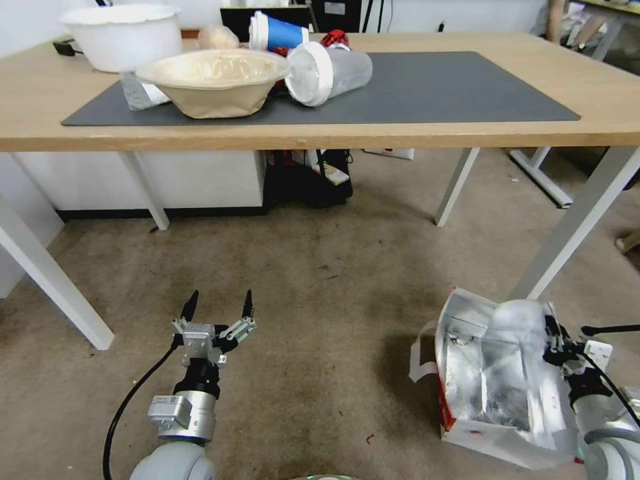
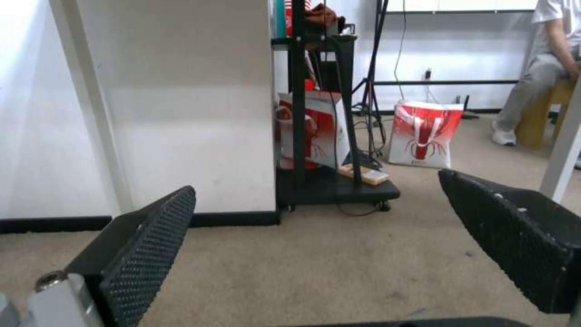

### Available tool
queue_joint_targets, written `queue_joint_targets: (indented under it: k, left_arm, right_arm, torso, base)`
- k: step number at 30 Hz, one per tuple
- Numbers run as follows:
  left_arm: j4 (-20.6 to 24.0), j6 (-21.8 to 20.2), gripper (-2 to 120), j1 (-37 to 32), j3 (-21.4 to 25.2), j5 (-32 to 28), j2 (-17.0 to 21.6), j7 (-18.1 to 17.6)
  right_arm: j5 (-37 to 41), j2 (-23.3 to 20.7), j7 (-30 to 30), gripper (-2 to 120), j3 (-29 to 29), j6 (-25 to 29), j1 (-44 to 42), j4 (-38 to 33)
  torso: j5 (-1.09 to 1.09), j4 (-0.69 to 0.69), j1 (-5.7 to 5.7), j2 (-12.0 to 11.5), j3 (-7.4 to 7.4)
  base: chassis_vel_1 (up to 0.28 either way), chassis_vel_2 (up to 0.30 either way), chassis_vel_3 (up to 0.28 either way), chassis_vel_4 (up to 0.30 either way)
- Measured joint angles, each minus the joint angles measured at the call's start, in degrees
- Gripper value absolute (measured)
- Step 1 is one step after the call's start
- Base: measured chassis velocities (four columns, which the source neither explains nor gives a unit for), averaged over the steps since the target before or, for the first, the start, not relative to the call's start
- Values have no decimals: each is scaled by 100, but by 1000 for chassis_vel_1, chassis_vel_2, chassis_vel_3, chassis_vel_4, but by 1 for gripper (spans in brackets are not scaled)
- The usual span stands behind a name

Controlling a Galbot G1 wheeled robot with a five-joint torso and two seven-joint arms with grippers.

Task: Pick up the food delivery bag from the floor and place it on the table.

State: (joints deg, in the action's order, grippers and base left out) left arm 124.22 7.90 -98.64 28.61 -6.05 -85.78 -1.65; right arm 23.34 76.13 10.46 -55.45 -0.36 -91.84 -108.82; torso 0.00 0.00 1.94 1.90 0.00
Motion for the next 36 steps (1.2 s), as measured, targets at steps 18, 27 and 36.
queue_joint_targets:
  k: [18, 27, 36]
  left_arm:
    - [119, -27, 100, -68, 69, -120, -64, 32]
    - [119, -25, 100, -36, 99, -122, -53, 36]
    - [19, 109, 100, -19, 150, -100, -85, 97]
  right_arm:
    - [-10, -123, 642, 0, 345, 81, -155, -1140]
    - [173, -151, 1065, 0, 343, 299, -183, -1296]
    - [865, -245, 2112, 0, 278, 918, -54, -1268]
  torso:
    - [0, 0, 0, 0, 0]
    - [0, 0, 0, 0, 0]
    - [0, 1, 0, 0, 0]
  base:
    - [0, 0, 0, 0]
    - [0, 0, 0, 0]
    - [0, 0, 0, 0]
